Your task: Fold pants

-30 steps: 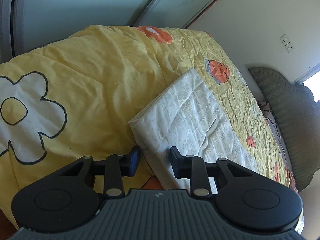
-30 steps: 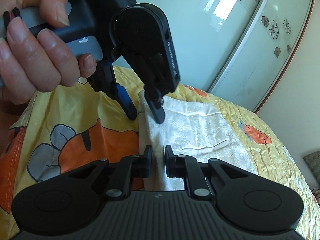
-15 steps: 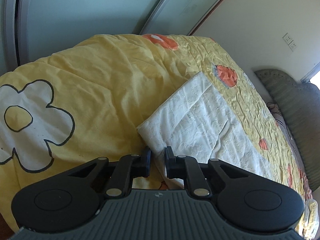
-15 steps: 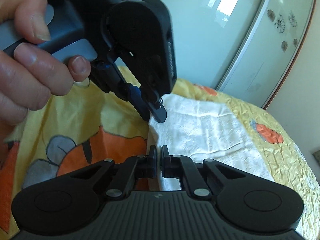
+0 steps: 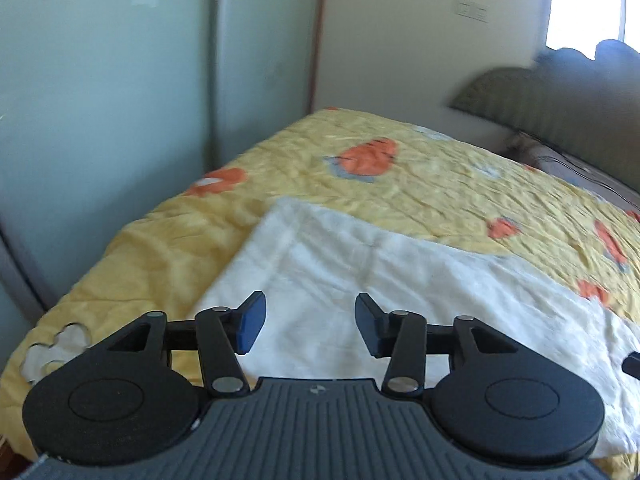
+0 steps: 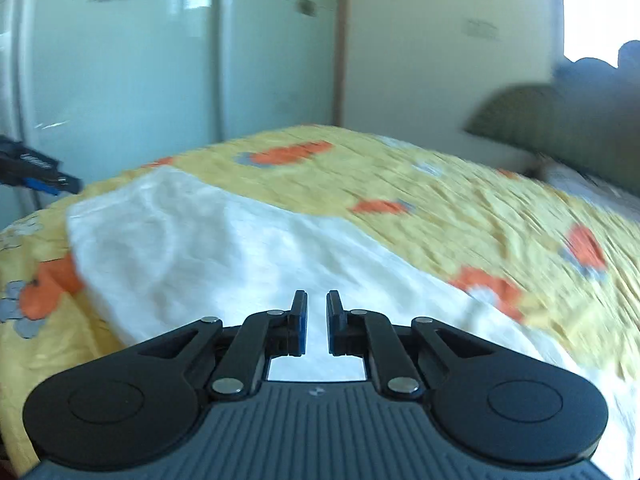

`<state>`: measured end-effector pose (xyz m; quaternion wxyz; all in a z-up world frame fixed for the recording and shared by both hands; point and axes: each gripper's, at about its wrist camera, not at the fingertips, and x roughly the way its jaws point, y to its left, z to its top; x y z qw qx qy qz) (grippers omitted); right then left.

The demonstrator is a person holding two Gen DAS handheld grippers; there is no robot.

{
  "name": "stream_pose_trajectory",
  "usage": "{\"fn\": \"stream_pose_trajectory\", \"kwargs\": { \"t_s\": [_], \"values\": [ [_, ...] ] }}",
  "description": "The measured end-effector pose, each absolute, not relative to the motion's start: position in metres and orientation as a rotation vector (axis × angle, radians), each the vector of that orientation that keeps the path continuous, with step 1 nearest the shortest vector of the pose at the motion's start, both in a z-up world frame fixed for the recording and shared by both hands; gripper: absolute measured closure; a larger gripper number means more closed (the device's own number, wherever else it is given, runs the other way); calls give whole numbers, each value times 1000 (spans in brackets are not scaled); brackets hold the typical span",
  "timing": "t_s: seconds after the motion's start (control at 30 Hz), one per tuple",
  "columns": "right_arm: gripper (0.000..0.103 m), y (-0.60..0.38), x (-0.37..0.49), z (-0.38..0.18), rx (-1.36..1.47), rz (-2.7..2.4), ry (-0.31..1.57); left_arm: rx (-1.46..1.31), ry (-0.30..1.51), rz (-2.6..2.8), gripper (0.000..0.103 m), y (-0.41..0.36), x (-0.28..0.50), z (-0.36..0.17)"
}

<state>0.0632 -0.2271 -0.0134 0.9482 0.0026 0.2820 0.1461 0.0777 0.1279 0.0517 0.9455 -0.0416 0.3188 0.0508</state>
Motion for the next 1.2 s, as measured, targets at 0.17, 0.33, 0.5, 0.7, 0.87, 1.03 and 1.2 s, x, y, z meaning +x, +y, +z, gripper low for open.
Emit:
{"fn": "stream_pose_trajectory", "kwargs": {
  "t_s": [0.17, 0.33, 0.5, 0.7, 0.87, 1.03, 1.2],
  "values": [
    [94, -301, 42, -44, 95, 132, 655, 134, 681, -189, 37, 9, 83, 17],
    [93, -358, -1, -51, 279, -74, 532, 227, 726, -398, 39, -63, 75, -15],
    [85, -399, -17, -62, 274, -192, 587, 262, 646, -487, 37, -119, 67, -13],
    [64, -469, -94, -60, 628, -404, 379, 275, 675, -574, 36, -160, 72, -25],
    [44, -509, -118, -86, 902, -384, 370, 294, 724, -581, 35, -170, 72, -45],
    [44, -521, -106, -96, 975, -337, 309, 317, 698, -577, 33, -172, 69, -47],
    [47, -535, -88, -102, 1028, -379, 232, 312, 717, -589, 33, -174, 73, -41]
  ]
}}
